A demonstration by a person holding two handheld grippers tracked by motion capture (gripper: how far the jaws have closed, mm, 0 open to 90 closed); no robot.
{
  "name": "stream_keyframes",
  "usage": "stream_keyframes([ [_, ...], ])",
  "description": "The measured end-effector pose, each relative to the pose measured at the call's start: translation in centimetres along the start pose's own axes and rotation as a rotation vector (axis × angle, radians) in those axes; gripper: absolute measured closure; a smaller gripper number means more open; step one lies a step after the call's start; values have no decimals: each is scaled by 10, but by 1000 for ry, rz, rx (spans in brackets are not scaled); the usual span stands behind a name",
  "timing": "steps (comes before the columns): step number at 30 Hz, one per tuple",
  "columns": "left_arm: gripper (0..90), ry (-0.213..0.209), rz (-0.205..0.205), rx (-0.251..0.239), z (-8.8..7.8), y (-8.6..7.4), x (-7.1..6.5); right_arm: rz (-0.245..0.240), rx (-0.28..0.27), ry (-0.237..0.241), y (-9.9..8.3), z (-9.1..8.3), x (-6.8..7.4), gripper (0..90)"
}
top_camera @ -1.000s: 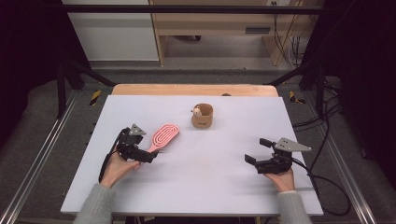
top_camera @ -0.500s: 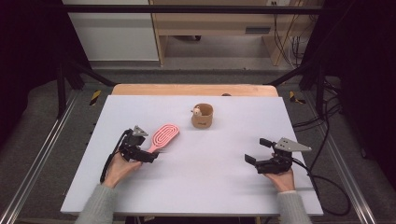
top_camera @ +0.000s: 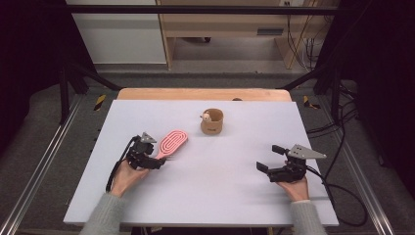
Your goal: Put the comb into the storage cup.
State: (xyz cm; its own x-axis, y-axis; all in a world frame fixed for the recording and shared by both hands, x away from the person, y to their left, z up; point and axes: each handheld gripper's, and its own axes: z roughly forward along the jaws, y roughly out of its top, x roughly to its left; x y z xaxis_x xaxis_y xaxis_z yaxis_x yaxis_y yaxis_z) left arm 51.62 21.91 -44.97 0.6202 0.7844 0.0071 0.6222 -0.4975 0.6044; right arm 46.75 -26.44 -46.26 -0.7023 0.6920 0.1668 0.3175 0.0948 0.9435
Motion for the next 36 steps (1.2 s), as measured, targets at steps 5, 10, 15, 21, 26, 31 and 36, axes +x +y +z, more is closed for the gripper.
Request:
stream_keyframes([
  [5,401,0,11,15,3,0,0,0,0,0,0,0,0,2],
  [10,464,8,23,32,5,1,-1,0,-1,0,0,0,0,2],
  [15,516,5,25,40,7,1,0,0,-2,-1,0,0,0,2],
  [21,562,4,28,44,8,2,0,0,0,0,0,0,0,2],
  [26,596,5,39,49,9,4,-2,0,-1,-1,0,0,0,2],
  [31,620,13,48,57,10,5,-2,0,1,-1,0,0,0,2],
  [36,642,15,49,66,11,6,-3,0,0,-1,0,0,0,2],
])
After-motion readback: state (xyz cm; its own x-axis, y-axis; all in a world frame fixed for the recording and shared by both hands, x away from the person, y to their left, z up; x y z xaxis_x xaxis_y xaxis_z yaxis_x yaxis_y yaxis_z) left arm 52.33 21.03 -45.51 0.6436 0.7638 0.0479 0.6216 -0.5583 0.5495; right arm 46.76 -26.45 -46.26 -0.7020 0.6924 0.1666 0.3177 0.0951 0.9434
